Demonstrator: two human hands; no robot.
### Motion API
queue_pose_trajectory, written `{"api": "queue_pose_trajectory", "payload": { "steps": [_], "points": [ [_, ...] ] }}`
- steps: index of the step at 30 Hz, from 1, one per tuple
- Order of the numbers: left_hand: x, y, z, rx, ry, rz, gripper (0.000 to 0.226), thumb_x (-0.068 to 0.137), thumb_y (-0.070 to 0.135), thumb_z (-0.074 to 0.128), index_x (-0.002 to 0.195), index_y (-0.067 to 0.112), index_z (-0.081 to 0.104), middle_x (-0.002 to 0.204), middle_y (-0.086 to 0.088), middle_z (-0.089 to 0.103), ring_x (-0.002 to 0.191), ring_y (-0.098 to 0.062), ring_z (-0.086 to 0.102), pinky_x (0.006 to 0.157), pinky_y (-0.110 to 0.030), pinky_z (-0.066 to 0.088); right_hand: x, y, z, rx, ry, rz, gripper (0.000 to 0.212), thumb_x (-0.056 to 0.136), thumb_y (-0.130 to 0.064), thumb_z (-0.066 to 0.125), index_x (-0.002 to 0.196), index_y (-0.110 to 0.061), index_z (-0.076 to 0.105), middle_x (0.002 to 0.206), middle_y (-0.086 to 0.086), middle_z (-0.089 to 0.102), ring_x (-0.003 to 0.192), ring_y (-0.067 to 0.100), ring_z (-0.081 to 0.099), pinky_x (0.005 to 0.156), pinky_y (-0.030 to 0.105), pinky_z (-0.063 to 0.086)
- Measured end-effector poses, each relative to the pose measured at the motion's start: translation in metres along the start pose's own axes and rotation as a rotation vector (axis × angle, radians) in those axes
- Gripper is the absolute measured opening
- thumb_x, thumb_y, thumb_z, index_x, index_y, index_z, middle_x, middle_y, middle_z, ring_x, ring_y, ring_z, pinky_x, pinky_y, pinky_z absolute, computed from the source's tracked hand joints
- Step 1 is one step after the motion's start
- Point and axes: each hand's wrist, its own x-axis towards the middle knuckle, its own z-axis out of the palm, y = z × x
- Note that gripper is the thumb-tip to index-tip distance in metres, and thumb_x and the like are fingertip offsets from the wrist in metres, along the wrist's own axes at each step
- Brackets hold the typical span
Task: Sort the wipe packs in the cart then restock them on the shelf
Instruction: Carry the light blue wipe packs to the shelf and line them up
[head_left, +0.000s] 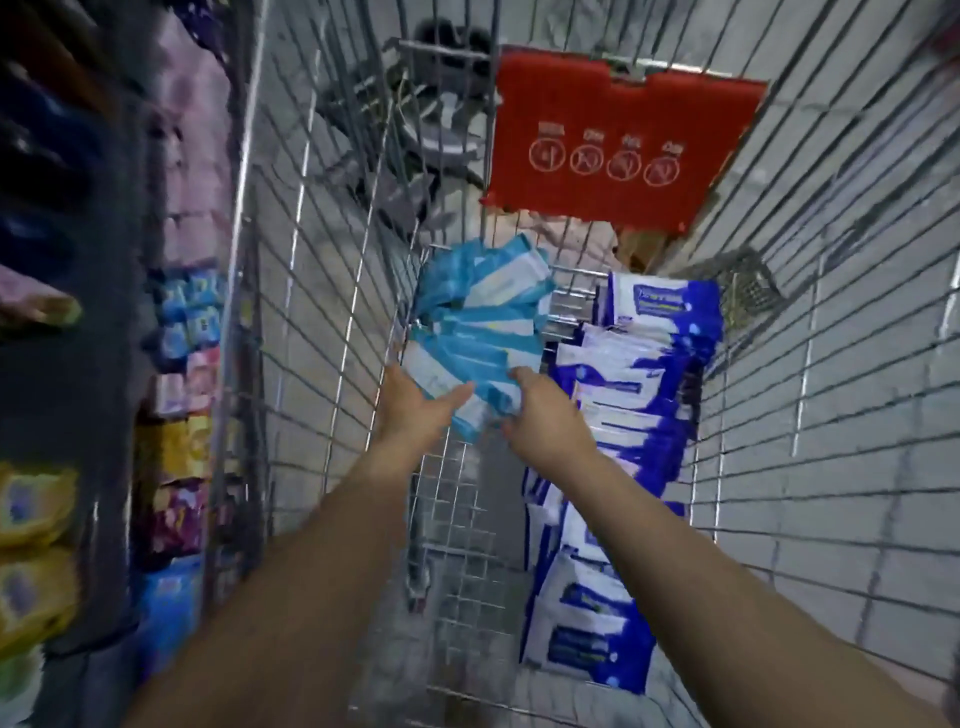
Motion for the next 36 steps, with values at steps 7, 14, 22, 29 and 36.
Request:
{"api": "queue_pose_trajectory", "payload": {
  "steps": [7,14,22,29,36],
  "points": [
    [0.016,-0.035,0.059,-0.195,0.256,0.005,0.111,0.059,0.05,0.082,0.14,0.0,0.026,0.136,-0.021,0.042,0.126,-0.035,0.041,0.104,-0.043,0.039,0.045,0.026,0.054,0.186,0.073,-0.01,0.052,0.081,-0.011,0.057,0.131,-0.011,0.044,0.123,0.015,0.054,0.113,0.032,0.053,0.09,0.042,0.047],
    [0.005,-0.052,0.071,-0.364,0.331,0.088,0.098,0.068,0.013,0.084,0.145,0.013,0.023,0.136,-0.005,0.047,0.119,-0.013,0.053,0.092,-0.012,0.046,0.066,0.029,0.064,0.329,0.354,-0.027,0.039,0.088,-0.02,0.061,0.124,-0.008,0.051,0.12,0.01,0.056,0.112,0.023,0.051,0.094,0.034,0.043],
    [-0.032,-0.048,0.094,-0.342,0.382,0.178,0.094,0.081,0.002,0.068,0.15,0.005,0.004,0.148,-0.007,0.028,0.135,-0.02,0.038,0.108,-0.039,0.04,0.069,0.038,0.061,0.276,0.173,0.099,0.028,0.088,-0.03,0.063,0.106,-0.01,0.053,0.1,0.003,0.058,0.09,0.02,0.055,0.068,0.028,0.039],
    [-0.049,-0.036,0.086,-0.642,0.419,0.056,0.079,0.079,0.008,0.073,0.143,0.007,0.027,0.124,0.011,0.048,0.105,0.014,0.054,0.08,-0.007,0.045,0.054,0.036,0.049,0.587,0.143,-0.054,0.017,0.083,-0.011,0.058,0.069,-0.015,0.049,0.073,-0.001,0.051,0.072,0.015,0.047,0.063,0.028,0.034],
    [-0.053,-0.011,0.068,-0.826,0.104,-0.138,0.059,0.072,-0.003,0.076,0.124,0.002,0.049,0.108,-0.006,0.066,0.09,-0.017,0.069,0.069,-0.028,0.058,0.03,0.048,0.03,1.381,-0.037,0.25,0.016,0.064,-0.018,0.052,0.08,-0.016,0.054,0.088,0.012,0.052,0.08,0.025,0.053,0.067,0.033,0.044]
  ]
}}
